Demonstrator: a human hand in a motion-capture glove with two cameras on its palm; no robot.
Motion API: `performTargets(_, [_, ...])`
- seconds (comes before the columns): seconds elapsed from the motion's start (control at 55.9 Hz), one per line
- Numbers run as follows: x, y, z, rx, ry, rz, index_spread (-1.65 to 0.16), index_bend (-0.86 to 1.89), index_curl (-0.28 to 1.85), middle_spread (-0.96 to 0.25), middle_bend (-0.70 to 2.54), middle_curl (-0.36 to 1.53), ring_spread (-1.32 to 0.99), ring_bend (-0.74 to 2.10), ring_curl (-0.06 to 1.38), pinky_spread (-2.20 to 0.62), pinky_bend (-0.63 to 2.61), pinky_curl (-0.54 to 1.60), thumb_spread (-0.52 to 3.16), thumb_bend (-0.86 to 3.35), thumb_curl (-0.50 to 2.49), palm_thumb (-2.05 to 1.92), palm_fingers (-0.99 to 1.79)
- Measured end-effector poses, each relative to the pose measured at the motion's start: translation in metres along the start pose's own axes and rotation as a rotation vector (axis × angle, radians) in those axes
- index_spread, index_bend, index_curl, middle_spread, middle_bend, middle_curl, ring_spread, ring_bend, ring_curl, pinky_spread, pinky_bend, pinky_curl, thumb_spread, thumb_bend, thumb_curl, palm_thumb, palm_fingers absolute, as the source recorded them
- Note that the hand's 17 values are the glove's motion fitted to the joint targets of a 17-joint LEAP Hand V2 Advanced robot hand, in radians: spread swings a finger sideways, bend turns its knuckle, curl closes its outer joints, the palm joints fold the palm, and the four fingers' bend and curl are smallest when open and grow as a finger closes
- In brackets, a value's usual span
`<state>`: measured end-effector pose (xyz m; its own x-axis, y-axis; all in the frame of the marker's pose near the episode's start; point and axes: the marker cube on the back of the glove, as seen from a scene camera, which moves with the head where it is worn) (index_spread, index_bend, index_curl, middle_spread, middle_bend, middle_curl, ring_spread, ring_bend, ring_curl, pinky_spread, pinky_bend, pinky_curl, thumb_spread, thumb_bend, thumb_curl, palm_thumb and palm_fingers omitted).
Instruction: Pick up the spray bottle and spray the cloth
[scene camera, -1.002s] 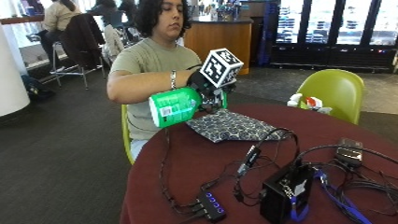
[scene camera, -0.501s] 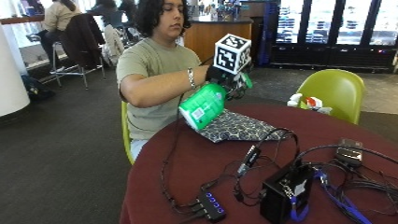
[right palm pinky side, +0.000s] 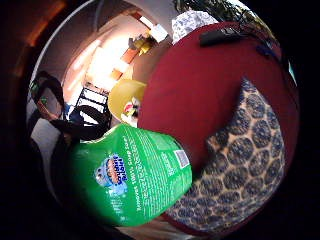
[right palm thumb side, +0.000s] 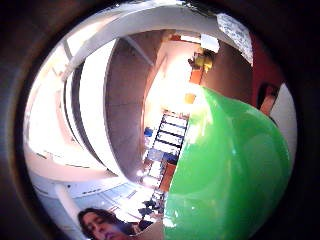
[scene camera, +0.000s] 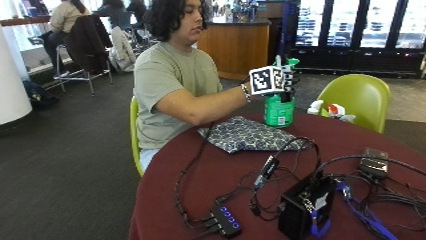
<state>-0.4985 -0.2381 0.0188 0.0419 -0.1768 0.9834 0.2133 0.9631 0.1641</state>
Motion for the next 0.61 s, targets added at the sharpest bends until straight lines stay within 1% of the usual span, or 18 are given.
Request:
performTargets(0.054, [0.003,-0.008,0.009,0.047,0.020,-0.032,-0.27,0.38,0.57,-0.22,0.57,0.51,-0.21,0.59,0.46,-0.29,0.42,0.38,0.32,-0.03,0.82,0.90,1.37])
performTargets(0.125, [0.006,-0.021,0.014,0.070,0.028,-0.046,-0.27,0.38,0.57,-0.22,0.57,0.51,-0.21,0.59,0.46,-0.28,0.42,0.39,0.31,-0.03,0.82,0.90,1.37])
performTargets(0.251, [0.014,-0.045,0.018,0.076,0.032,-0.042,-0.27,0.38,0.57,-0.21,0.57,0.51,-0.21,0.59,0.47,-0.29,0.43,0.39,0.31,-0.03,0.82,0.91,1.37])
performTargets(0.358, [0.016,-0.053,0.023,0.052,0.032,-0.037,-0.28,0.38,0.58,-0.21,0.58,0.52,-0.22,0.59,0.47,-0.29,0.43,0.39,0.30,-0.03,0.82,0.90,1.38])
performTargets(0.43, [0.018,-0.053,0.025,-0.019,0.032,-0.008,-0.28,0.39,0.58,-0.21,0.58,0.52,-0.22,0.59,0.47,-0.29,0.43,0.39,0.30,-0.03,0.83,0.90,1.38])
performTargets(0.483, [0.022,-0.051,0.023,-0.117,0.036,0.019,-0.28,0.39,0.58,-0.21,0.58,0.52,-0.22,0.59,0.47,-0.29,0.42,0.39,0.30,-0.03,0.83,0.90,1.36])
performTargets(0.519, [0.026,-0.049,0.017,-0.181,0.034,0.027,-0.28,0.36,0.58,-0.21,0.55,0.51,-0.21,0.57,0.46,-0.29,0.45,0.40,0.33,-0.04,0.83,0.88,1.30])
performTargets(0.555, [0.032,-0.045,0.009,-0.237,0.066,0.026,-0.29,0.29,0.56,-0.20,0.49,0.50,-0.20,0.55,0.46,-0.26,0.50,0.41,0.38,-0.04,0.82,0.86,1.18])
performTargets(0.573, [0.036,-0.041,0.004,-0.266,0.104,0.021,-0.29,0.22,0.54,-0.20,0.45,0.48,-0.20,0.57,0.46,-0.23,0.48,0.40,0.43,-0.03,0.81,0.87,1.05])
performTargets(0.609, [0.043,-0.030,-0.009,-0.319,0.203,0.001,-0.30,0.16,0.53,-0.18,0.42,0.48,-0.19,0.57,0.46,-0.17,0.41,0.39,0.55,-0.05,0.78,0.82,0.89])
